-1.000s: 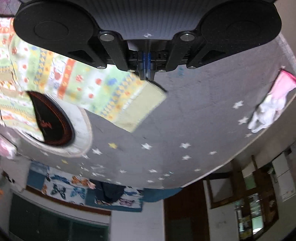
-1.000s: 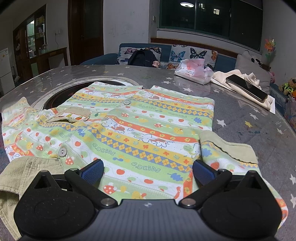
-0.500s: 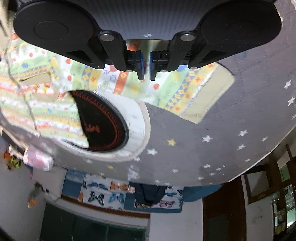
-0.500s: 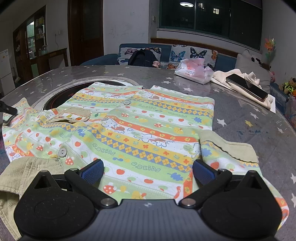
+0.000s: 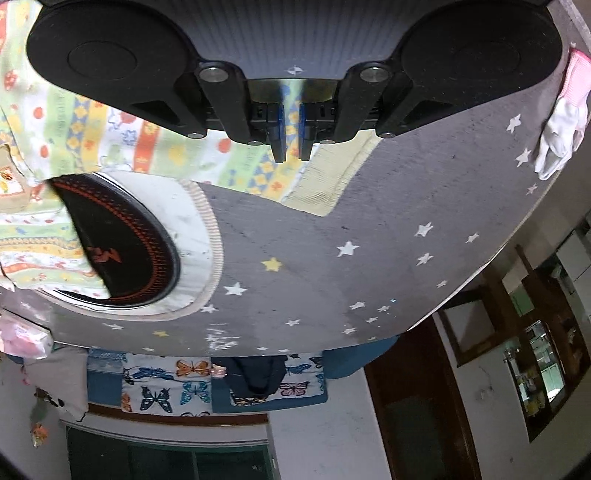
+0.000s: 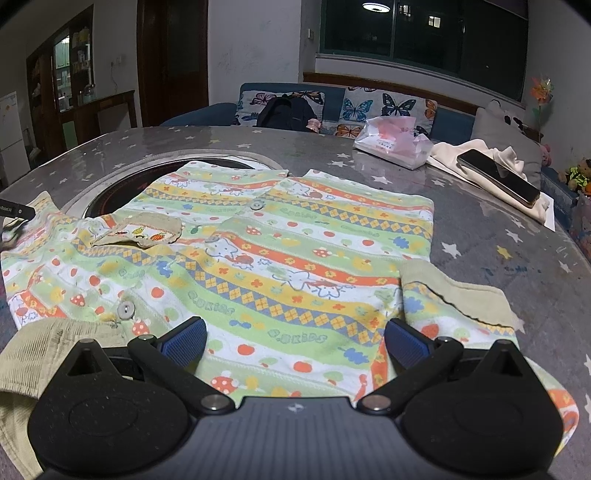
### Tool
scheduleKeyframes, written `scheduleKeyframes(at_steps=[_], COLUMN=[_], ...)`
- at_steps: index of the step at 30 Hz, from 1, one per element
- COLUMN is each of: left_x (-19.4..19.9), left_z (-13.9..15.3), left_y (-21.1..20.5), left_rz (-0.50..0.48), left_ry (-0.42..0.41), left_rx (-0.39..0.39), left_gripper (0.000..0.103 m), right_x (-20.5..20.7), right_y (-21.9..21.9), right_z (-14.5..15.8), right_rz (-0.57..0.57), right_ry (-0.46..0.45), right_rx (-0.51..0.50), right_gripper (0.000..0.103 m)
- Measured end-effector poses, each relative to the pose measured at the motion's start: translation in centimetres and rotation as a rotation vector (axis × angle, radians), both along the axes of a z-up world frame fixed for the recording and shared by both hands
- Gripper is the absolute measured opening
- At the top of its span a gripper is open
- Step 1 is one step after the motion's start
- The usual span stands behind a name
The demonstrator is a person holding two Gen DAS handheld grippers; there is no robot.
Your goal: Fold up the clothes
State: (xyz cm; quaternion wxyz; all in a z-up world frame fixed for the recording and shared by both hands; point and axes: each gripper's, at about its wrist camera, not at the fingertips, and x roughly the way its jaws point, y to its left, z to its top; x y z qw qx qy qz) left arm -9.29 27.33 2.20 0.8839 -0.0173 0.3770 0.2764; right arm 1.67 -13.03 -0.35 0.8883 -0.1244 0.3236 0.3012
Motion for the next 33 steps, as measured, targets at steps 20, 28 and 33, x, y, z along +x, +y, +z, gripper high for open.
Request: scheduleKeyframes(at_steps=[20, 28, 33], left_x=[-0.1, -0.2, 0.5], left_z=[1.0, 3.5, 4.2], left_y=[0.6, -3.1, -7.2], left_rz=[0.019, -0.105, -0.262], left_ry=[0.011, -0.040, -0.051], left_rx=[-0.055, -0.043, -0.077], left_gripper=[0.027, 0.044, 0.051], right_x=[-0.4, 3.1, 6.5], right_y=[-6.4, -9.9, -11.2], right_z=[3.3, 4.7, 3.4], right_rz=[-0.149, -0.245, -0.307], right_ry=[-0.080, -0.022, 0.033], right_rx=[0.004, 0.094, 0.050], right_gripper=[0.084, 0.069, 0.060])
